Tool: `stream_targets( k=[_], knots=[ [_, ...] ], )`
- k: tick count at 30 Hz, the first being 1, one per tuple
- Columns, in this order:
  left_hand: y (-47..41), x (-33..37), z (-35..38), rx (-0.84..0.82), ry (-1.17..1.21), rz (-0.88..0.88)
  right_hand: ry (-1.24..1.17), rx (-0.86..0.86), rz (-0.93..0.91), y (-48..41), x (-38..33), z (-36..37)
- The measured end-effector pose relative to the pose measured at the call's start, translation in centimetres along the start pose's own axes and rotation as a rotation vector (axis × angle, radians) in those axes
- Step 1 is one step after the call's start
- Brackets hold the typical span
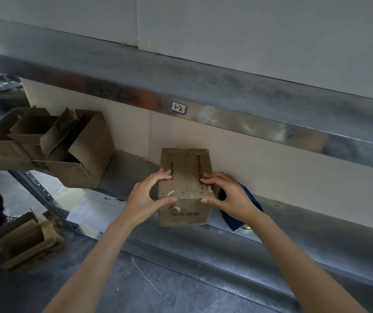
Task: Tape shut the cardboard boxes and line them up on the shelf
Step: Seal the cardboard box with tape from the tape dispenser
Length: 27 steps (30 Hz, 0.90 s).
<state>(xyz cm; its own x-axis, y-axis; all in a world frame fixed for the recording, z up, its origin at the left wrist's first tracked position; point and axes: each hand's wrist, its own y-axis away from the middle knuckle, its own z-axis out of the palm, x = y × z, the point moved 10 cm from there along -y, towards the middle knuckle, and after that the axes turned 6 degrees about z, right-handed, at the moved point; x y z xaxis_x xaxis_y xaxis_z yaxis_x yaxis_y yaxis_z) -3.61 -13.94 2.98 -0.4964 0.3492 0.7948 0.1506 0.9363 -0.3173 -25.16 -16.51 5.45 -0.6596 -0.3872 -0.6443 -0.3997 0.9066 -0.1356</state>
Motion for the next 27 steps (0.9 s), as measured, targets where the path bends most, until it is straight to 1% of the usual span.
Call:
stream_targets(
  k=[6, 9, 14, 16, 18, 20, 22, 25, 27],
  knots=[
    [-0.1, 0.0, 0.2, 0.006, 0.083, -0.029, 0.024, -0.007, -0.028, -0.1, -0.2, -0.2],
    [0.0, -0.5, -0.5, 0.009, 0.073, -0.047, 0.053, -0.066, -0.052, -0.1, -0.4, 0.0],
    [0.7, -1.9, -3.3, 0.109, 0.0, -0.083, 0.073, -0.172, -0.126, -0.4, -1.4, 1.3],
    [0.9, -2.1, -4.3, 0.175, -0.035, -0.087, 0.076, -0.152, -0.175, -0.8, -2.2, 1.7],
    [1.2, -2.0, -5.0, 0.248, -0.059, -0.092, 0.09, -0.069, -0.227, -1.1, -3.0, 1.6],
    [1.7, -1.6, -5.4, 0.322, -0.088, -0.088, 0.085, -0.014, -0.244, -1.3, -3.5, 1.7],
    [2.3, -1.3, -5.4, 0.378, -0.127, -0.107, 0.119, 0.003, -0.26, -1.4, -4.0, 2.2],
    [2.8, -1.4, -4.3, 0.401, -0.087, -0.217, 0.2, 0.043, -0.306, -1.3, -4.9, 3.0],
    [2.8, -1.1, -3.1, 0.397, -0.037, -0.253, 0.171, 0.027, -0.305, -1.3, -4.9, 3.1]
  ],
)
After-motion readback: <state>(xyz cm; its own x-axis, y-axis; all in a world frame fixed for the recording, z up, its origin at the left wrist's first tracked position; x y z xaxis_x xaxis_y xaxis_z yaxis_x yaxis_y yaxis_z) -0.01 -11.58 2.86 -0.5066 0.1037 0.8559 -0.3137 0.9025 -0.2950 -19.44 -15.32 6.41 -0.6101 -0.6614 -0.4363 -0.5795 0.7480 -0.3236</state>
